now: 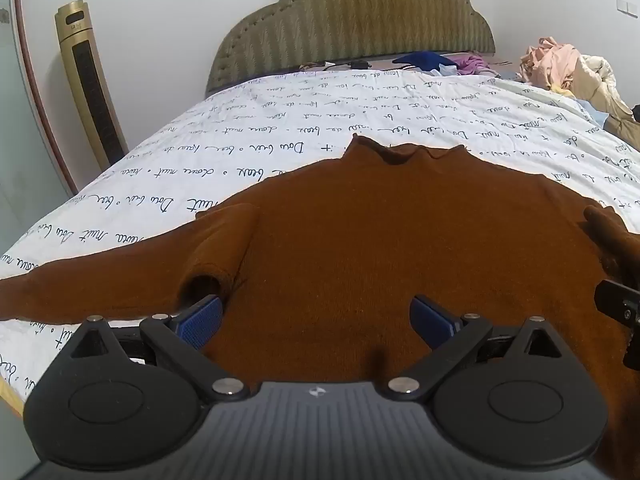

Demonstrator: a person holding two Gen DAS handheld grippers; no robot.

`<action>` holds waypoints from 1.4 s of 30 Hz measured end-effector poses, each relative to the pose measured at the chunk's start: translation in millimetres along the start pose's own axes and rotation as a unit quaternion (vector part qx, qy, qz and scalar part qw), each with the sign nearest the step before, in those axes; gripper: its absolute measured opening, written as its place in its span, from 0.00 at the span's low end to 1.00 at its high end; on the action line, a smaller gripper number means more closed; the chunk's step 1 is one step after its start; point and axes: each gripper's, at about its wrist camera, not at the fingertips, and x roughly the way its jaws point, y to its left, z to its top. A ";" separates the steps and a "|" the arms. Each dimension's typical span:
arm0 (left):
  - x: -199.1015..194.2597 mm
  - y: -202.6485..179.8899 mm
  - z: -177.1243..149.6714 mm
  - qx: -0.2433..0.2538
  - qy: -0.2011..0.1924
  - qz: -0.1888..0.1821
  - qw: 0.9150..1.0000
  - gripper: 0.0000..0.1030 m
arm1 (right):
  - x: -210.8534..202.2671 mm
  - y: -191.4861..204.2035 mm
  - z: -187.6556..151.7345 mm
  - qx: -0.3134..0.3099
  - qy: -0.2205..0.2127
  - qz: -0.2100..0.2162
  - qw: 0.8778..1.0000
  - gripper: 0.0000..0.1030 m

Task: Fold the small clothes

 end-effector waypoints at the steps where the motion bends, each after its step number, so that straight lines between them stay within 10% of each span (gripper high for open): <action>1: 0.0 0.0 0.0 0.000 0.000 0.000 1.000 0.98 | -0.3 0.4 -0.3 -0.003 -0.001 -0.002 1.000 1.00; 42: -2.6 3.3 -2.9 0.005 -0.017 0.006 1.000 0.98 | -8.8 5.7 -2.6 -0.014 -0.012 0.013 1.000 1.00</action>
